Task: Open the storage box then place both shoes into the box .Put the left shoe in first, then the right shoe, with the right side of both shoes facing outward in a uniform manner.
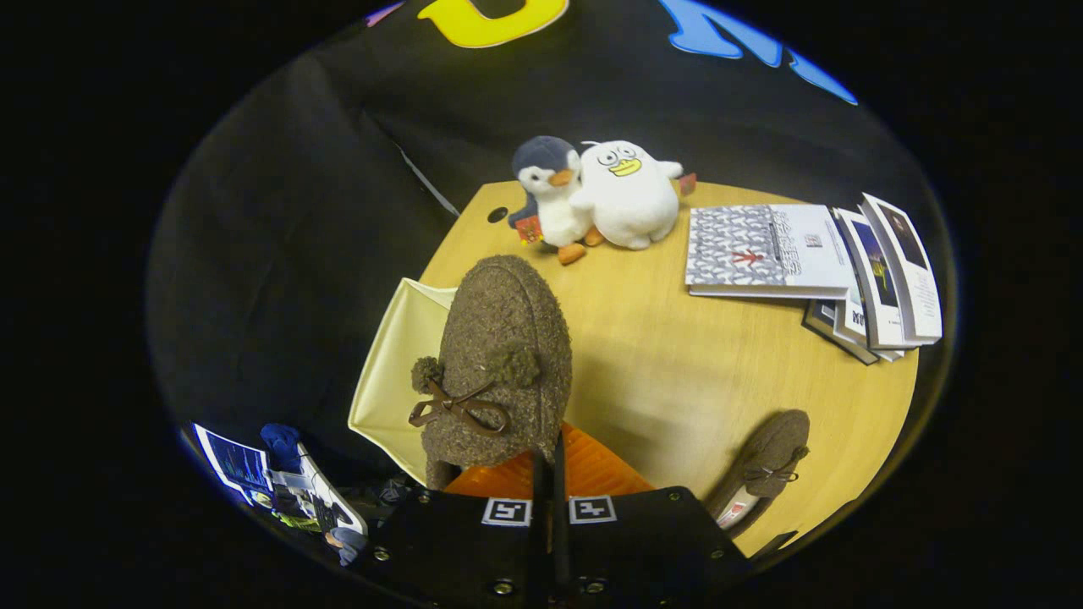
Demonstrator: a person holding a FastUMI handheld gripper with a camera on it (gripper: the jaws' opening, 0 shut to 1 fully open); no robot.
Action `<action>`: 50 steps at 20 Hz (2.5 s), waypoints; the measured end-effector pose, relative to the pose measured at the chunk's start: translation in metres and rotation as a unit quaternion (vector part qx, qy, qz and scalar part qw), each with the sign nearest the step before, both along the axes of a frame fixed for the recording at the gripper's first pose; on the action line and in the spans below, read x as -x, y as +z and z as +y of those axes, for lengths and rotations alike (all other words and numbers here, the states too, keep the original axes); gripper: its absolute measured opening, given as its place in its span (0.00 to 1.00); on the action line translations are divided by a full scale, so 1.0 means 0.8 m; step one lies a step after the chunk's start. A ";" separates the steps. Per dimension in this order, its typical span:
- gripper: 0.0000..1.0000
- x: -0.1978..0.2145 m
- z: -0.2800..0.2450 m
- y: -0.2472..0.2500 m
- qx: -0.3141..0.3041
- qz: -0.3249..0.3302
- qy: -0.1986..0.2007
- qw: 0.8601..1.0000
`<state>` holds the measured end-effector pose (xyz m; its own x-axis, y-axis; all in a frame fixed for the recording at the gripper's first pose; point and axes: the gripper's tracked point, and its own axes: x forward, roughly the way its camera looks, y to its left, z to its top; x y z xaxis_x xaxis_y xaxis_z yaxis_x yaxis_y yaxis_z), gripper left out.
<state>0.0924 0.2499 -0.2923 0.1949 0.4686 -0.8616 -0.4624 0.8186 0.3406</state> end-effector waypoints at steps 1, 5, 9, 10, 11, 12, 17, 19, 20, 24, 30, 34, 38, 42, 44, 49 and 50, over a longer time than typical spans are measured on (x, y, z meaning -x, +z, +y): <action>0.02 -0.001 0.016 0.009 -0.004 -0.004 0.010 1.000; 0.02 0.002 0.091 0.024 -0.011 -0.014 0.054 0.998; 0.02 0.009 0.164 -0.018 0.015 -0.007 0.094 0.995; 0.02 0.012 0.178 -0.035 0.029 -0.006 0.105 0.994; 0.02 0.013 0.189 -0.051 0.042 -0.008 0.116 0.992; 0.02 0.017 0.198 -0.067 0.057 -0.010 0.127 0.990; 0.02 0.040 0.211 -0.142 0.123 0.015 0.140 0.982; 0.02 0.040 0.205 -0.167 0.156 0.025 0.133 0.978; 0.02 0.039 0.201 -0.180 0.173 0.029 0.132 0.976; 0.02 0.034 0.204 -0.210 0.210 0.030 0.130 0.969; 0.03 0.038 0.197 -0.235 0.249 0.032 0.134 0.959; 0.13 0.037 0.188 -0.239 0.266 0.032 0.133 0.954; 0.52 0.044 0.195 -0.201 0.237 0.037 0.135 0.961; 0.99 0.050 0.219 -0.131 0.177 0.020 0.143 0.974; 0.98 0.049 0.224 -0.095 0.152 0.006 0.146 0.977; 0.99 0.055 0.205 -0.007 0.079 0.003 0.133 0.988; 0.99 0.056 0.192 0.004 0.067 0.006 0.126 0.990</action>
<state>0.0476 0.4039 -0.2889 0.0749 0.3830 -0.9207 -0.6542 0.7157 0.2445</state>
